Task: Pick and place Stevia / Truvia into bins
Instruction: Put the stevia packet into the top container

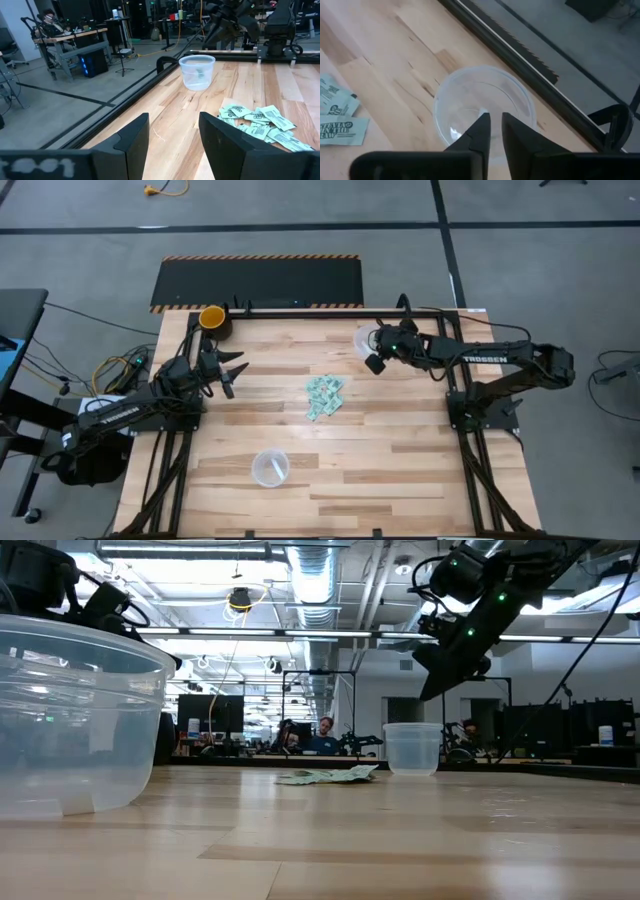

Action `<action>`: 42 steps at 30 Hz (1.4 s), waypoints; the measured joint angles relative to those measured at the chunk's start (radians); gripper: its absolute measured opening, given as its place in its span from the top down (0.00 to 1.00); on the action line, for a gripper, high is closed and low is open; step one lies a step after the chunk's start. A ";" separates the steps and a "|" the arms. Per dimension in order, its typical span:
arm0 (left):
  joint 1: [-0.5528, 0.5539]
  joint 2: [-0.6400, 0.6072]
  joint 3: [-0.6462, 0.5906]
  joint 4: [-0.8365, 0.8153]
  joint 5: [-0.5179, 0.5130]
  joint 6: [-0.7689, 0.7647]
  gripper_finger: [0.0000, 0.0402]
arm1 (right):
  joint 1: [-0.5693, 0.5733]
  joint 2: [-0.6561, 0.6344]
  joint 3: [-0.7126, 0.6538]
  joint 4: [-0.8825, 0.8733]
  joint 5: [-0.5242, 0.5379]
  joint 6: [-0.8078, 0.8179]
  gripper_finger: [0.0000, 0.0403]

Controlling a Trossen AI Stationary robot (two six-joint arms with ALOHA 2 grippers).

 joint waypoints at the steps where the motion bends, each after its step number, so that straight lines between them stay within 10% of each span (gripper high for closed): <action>1: 0.000 0.000 0.000 0.000 0.000 0.000 0.59 | 0.001 0.000 0.000 0.000 0.000 0.000 0.86; 6: 0.000 0.000 0.000 0.000 0.000 0.000 0.59 | 0.027 0.000 0.000 0.024 -0.025 0.001 0.80; 17: 0.000 0.000 0.000 0.000 0.001 0.000 0.59 | 0.200 0.032 0.000 0.165 -0.422 0.002 0.76; 42: 0.000 0.000 0.000 0.000 -0.001 0.000 0.59 | 0.340 0.423 0.000 0.422 -0.418 0.116 0.76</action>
